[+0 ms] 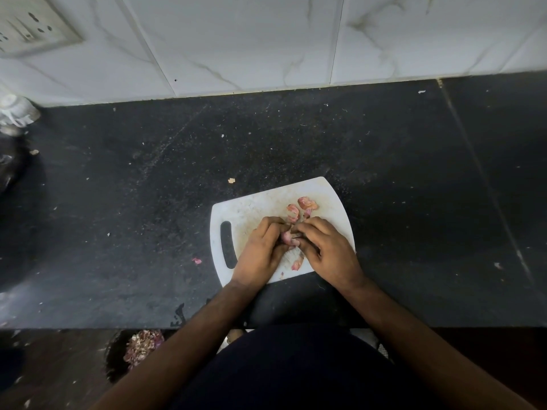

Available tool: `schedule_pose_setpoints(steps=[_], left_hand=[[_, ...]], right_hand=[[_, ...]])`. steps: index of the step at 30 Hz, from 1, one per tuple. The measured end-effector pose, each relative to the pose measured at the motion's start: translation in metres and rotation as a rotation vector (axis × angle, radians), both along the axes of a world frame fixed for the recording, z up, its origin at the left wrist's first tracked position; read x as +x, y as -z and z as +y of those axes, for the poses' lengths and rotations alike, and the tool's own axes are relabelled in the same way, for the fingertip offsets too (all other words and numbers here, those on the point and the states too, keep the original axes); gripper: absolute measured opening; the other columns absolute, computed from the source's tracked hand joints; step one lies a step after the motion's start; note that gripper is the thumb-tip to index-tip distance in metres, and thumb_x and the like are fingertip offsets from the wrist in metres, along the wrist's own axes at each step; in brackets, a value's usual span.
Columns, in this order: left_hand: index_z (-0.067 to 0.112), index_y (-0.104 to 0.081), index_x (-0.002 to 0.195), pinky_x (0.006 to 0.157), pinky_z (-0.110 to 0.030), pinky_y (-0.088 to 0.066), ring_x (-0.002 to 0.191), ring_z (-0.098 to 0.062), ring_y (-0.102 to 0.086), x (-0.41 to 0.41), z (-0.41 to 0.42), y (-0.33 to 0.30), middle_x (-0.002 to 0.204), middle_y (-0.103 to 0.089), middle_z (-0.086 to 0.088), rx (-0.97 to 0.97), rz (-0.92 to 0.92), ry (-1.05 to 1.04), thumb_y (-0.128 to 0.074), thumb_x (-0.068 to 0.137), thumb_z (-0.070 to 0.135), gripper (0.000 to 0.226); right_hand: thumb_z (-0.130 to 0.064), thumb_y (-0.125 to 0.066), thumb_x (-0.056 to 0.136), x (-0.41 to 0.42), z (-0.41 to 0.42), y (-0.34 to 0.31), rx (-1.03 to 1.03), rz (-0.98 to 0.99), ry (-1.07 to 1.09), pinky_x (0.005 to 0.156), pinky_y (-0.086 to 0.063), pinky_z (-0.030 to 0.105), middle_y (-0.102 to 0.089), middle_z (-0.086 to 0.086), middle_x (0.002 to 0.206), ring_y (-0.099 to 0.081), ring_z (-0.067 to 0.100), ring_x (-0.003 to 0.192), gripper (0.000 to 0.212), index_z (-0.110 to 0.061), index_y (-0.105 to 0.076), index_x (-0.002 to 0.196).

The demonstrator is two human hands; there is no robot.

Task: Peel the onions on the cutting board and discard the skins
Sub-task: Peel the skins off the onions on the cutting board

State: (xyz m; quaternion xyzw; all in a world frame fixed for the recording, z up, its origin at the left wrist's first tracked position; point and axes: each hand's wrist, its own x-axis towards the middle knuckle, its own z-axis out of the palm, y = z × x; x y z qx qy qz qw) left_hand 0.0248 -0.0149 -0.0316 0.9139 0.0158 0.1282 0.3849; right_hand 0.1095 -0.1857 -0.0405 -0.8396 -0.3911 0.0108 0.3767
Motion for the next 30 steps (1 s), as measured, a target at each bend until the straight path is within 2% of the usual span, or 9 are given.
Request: schedule_pose_setpoints(steps=[5,13,16,18,20,23,26,30], left_hand=[[0.005,-0.062,0.113,0.099,-0.024,-0.048,0.111,-0.013,-0.057,0.000,-0.001,-0.001,0.123,-0.054,-0.005,-0.006,0.000,-0.017,-0.067,0.092,0.000,0.023],[0.000,-0.064,0.112,0.100,-0.014,-0.042,0.112,-0.012,-0.056,0.000,-0.001,-0.001,0.122,-0.057,-0.010,-0.009,0.003,-0.029,-0.069,0.091,-0.003,0.022],[0.001,-0.064,0.112,0.099,-0.016,-0.045,0.112,-0.014,-0.057,0.000,-0.001,-0.001,0.122,-0.056,-0.009,-0.027,0.003,-0.024,-0.070,0.091,-0.002,0.022],[0.002,-0.064,0.111,0.099,-0.020,-0.047,0.112,-0.016,-0.058,0.001,0.000,0.000,0.122,-0.056,-0.009,-0.037,0.003,-0.025,-0.070,0.091,-0.001,0.021],[0.003,-0.064,0.111,0.100,-0.024,-0.049,0.114,-0.018,-0.059,0.001,0.000,0.000,0.123,-0.057,-0.009,-0.051,0.002,-0.022,-0.070,0.092,0.000,0.020],[0.004,-0.063,0.118,0.104,-0.027,-0.048,0.121,-0.019,-0.058,0.001,0.000,0.000,0.128,-0.057,-0.010,-0.060,-0.002,-0.005,-0.066,0.094,0.000,0.025],[0.001,-0.061,0.127,0.110,-0.025,-0.044,0.126,-0.019,-0.056,0.001,0.000,-0.002,0.132,-0.057,-0.012,-0.036,-0.002,0.015,-0.063,0.094,-0.003,0.033],[0.002,-0.061,0.127,0.110,-0.024,-0.044,0.127,-0.018,-0.055,0.001,0.001,-0.002,0.133,-0.056,-0.011,-0.044,0.002,0.014,-0.062,0.095,-0.002,0.032]], right_hand=[[-0.032,-0.048,0.102,-0.006,0.009,-0.003,-0.174,-0.141,-0.008,0.069,-0.058,0.034,-0.060,-0.002,0.122,-0.056,0.019,0.111,0.028,-0.021,-0.052,0.128],[-0.021,-0.054,0.094,-0.006,0.010,-0.007,-0.243,-0.184,-0.019,0.057,-0.051,0.031,-0.059,-0.003,0.109,-0.055,0.018,0.101,0.016,-0.021,-0.051,0.111],[-0.013,-0.058,0.094,-0.003,0.008,-0.004,-0.208,-0.069,0.005,0.060,-0.053,0.036,-0.058,-0.004,0.109,-0.058,0.020,0.099,0.020,-0.020,-0.049,0.111],[-0.017,-0.056,0.100,-0.001,0.005,-0.003,-0.108,0.027,0.033,0.064,-0.055,0.042,-0.058,-0.004,0.110,-0.062,0.021,0.093,0.013,-0.019,-0.050,0.112],[-0.019,-0.057,0.102,0.003,0.003,-0.004,0.008,0.099,0.037,0.071,-0.057,0.038,-0.059,-0.009,0.110,-0.064,0.014,0.093,0.012,-0.018,-0.058,0.114],[-0.016,-0.068,0.097,0.005,0.000,-0.007,0.109,0.169,0.018,0.081,-0.053,0.020,-0.060,-0.015,0.104,-0.062,0.002,0.097,0.014,-0.014,-0.070,0.111],[-0.020,-0.072,0.094,0.004,-0.002,-0.008,0.130,0.185,0.020,0.081,-0.056,0.022,-0.066,-0.010,0.101,-0.065,0.004,0.096,0.016,-0.014,-0.073,0.109],[-0.021,-0.074,0.092,0.006,0.001,-0.012,0.167,0.231,0.029,0.081,-0.057,0.025,-0.065,-0.015,0.097,-0.066,0.002,0.094,0.012,-0.016,-0.075,0.103]])
